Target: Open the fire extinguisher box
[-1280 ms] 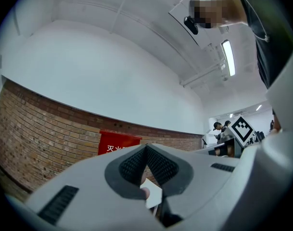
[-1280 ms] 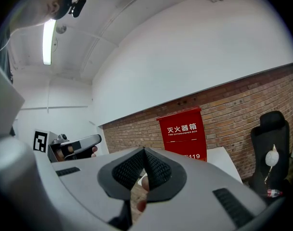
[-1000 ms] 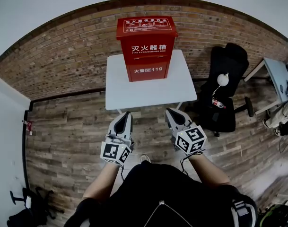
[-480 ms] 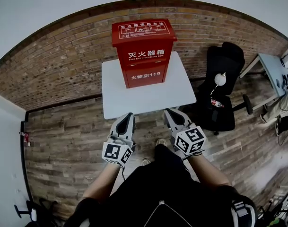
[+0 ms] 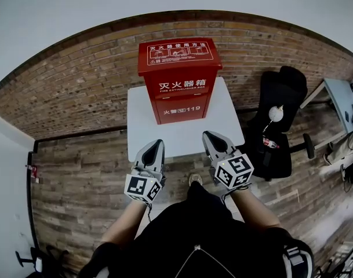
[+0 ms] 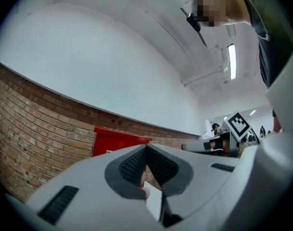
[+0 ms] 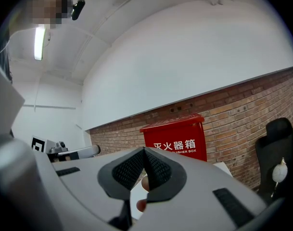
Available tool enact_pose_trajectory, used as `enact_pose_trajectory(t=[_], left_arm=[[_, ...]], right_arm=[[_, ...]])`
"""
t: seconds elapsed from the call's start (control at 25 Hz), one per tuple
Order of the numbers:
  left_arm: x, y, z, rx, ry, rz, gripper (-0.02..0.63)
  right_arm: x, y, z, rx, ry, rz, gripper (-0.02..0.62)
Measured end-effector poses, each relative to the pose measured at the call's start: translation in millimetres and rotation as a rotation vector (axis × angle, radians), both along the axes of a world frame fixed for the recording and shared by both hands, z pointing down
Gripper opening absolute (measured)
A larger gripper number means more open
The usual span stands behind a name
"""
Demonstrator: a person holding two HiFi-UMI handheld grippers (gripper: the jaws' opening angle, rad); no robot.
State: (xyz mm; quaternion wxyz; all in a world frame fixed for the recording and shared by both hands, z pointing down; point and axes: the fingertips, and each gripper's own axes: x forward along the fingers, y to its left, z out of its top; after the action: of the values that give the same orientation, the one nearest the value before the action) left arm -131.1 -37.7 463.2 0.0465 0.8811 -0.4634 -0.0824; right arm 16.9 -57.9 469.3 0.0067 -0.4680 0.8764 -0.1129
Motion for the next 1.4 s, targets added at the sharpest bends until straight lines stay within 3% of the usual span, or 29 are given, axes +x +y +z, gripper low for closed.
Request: enact_pose_trajectory(t=[0.68,1.04,1.2,1.4], left_arm=[[43.8,-159.3,-25.8,-0.001,-0.01,-0.113,0.051],[45.9,-201.1,-25.9,-0.025,-0.024,-0.138,0.051],[42.9,-219.7,-24.8,-0.036,-0.024,-0.12,0.051],[36.8,-233.2,-25.4,-0.04,-0.03,-0.087,0.051]], right_arm=[[40.5,-178.9,-22.9,0.009,-0.016,-0.133,0.018],[35.9,-222.3,-19.5,-0.01,-0.007,-0.193,0.018],[32.1,-235.8,-17.0,0.022,0.05,-0.166,0.018],[28.2,-242.4,-24.2,0.027,0.014,-0.117,0.018]])
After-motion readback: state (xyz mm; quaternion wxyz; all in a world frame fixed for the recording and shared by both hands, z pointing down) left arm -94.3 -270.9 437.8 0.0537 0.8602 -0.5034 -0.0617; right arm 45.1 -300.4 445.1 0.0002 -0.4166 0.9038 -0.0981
